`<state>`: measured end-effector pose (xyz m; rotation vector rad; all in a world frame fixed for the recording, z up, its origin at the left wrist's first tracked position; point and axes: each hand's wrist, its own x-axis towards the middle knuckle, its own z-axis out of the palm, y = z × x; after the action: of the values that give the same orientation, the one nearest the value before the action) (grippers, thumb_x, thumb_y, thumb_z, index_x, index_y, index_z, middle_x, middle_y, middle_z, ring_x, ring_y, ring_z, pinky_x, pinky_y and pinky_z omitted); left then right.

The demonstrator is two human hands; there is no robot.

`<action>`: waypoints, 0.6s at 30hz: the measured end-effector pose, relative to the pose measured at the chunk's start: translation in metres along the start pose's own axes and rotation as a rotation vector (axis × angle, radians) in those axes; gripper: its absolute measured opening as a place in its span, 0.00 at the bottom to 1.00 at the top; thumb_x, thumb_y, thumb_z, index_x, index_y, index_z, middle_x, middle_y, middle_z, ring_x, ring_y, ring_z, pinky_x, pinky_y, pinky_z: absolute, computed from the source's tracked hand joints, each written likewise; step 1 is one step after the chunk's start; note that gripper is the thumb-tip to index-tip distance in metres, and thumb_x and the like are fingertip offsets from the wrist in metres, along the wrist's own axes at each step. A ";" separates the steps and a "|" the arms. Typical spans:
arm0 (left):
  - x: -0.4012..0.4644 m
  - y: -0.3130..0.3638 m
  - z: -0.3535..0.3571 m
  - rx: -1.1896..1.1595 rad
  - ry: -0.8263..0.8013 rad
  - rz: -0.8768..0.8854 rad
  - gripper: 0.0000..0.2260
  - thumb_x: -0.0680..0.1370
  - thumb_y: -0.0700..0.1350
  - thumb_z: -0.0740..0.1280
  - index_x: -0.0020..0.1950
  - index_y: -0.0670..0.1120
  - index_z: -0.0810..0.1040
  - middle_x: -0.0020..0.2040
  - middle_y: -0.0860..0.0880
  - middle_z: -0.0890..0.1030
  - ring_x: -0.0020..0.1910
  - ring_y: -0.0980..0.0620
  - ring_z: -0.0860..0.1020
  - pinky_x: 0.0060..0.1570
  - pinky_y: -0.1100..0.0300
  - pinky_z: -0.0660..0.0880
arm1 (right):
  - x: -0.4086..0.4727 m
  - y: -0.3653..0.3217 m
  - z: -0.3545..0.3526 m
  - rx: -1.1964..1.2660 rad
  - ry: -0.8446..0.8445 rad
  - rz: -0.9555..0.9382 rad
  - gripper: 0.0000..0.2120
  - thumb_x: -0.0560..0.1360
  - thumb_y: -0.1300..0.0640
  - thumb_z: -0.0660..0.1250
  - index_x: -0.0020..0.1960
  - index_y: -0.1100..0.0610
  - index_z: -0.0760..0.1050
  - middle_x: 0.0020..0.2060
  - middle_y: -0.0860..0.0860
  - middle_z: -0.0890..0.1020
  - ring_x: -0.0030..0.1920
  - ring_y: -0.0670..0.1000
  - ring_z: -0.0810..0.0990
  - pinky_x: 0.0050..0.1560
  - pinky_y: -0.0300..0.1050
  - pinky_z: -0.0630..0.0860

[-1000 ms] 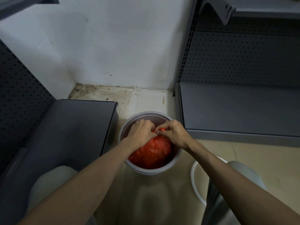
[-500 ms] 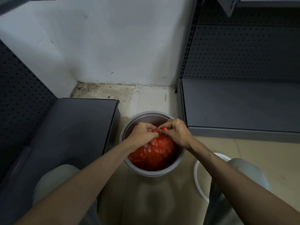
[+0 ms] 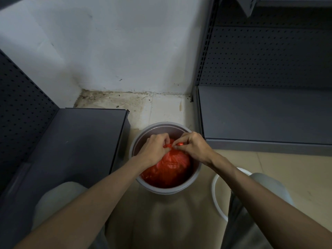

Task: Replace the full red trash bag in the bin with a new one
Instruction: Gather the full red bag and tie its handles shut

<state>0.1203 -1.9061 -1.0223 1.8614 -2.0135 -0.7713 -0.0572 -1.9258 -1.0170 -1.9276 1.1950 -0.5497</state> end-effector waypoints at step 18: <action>-0.009 0.001 -0.005 -0.635 0.182 -0.258 0.09 0.76 0.41 0.72 0.55 0.48 0.81 0.45 0.50 0.85 0.31 0.60 0.76 0.29 0.66 0.69 | -0.003 -0.007 0.012 0.206 0.028 0.105 0.07 0.75 0.56 0.71 0.52 0.52 0.85 0.40 0.43 0.84 0.36 0.38 0.79 0.41 0.33 0.72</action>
<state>0.1232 -1.8983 -1.0167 1.7296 -1.2289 -1.1039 -0.0466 -1.9165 -1.0189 -1.6790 1.2002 -0.6203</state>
